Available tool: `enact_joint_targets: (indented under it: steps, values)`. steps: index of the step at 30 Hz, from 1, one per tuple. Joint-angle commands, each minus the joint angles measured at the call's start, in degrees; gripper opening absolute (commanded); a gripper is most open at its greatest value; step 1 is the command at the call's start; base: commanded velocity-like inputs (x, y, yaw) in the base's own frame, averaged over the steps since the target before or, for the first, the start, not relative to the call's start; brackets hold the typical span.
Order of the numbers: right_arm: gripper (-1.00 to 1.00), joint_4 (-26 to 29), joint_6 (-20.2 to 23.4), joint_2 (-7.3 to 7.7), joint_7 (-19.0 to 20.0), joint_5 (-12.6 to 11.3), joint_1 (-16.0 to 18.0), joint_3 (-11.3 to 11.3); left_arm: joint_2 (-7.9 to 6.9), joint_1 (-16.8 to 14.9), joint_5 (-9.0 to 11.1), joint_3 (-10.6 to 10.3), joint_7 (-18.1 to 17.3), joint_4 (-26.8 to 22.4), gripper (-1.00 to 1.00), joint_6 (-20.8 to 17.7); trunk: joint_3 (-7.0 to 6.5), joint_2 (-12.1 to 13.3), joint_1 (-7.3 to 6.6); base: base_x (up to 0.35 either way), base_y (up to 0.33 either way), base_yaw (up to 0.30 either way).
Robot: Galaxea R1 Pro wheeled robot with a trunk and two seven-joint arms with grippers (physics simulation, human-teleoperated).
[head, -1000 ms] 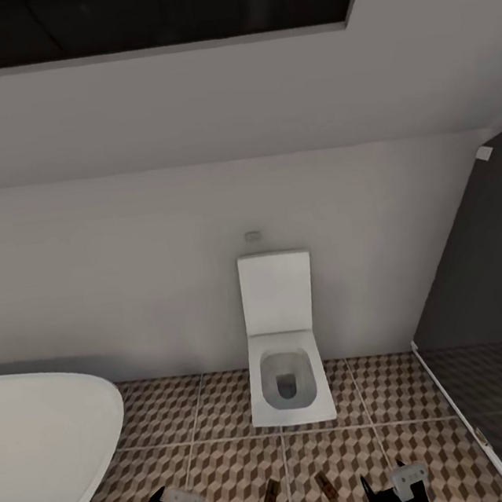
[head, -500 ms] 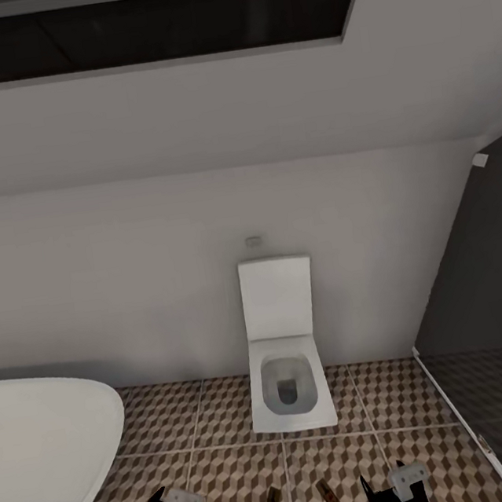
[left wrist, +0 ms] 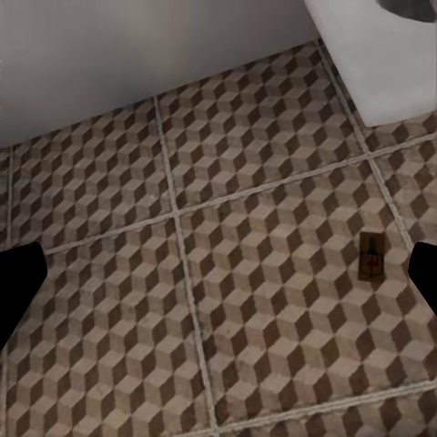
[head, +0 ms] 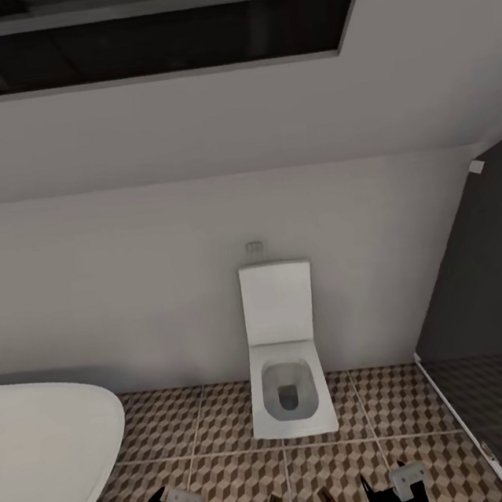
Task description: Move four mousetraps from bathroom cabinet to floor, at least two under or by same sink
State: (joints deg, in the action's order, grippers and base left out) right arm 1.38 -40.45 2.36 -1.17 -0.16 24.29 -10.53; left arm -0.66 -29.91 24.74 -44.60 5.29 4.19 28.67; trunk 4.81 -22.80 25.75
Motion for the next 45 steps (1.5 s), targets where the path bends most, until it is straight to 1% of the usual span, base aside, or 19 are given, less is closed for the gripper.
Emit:
enact_joint_targets:
  steps: [1, 32, 45]
  values:
    - [1.00, 0.0, -0.2, 0.01, -0.2, 0.0, 0.1, -0.3, 0.04, -0.1, 0.2, -0.5, 0.2, 0.1, 1.00, 0.2, 0.03, -0.1, 0.04, 0.000, 0.000, 0.000]
    - [1.00, -0.1, -0.2, 0.00, -0.9, 0.0, 0.1, -0.3, 0.04, -0.1, 0.2, -0.5, 0.2, 0.1, 1.00, 0.3, -2.77, -0.1, 0.04, 0.000, 0.000, 0.000]
    - [1.00, -0.1, -0.1, 0.11, -0.9, 0.0, 0.0, -0.3, 0.36, 0.3, 0.2, -0.4, 0.4, 0.3, 1.00, 0.2, -2.96, -0.1, 0.04, 0.000, 0.000, 0.000]
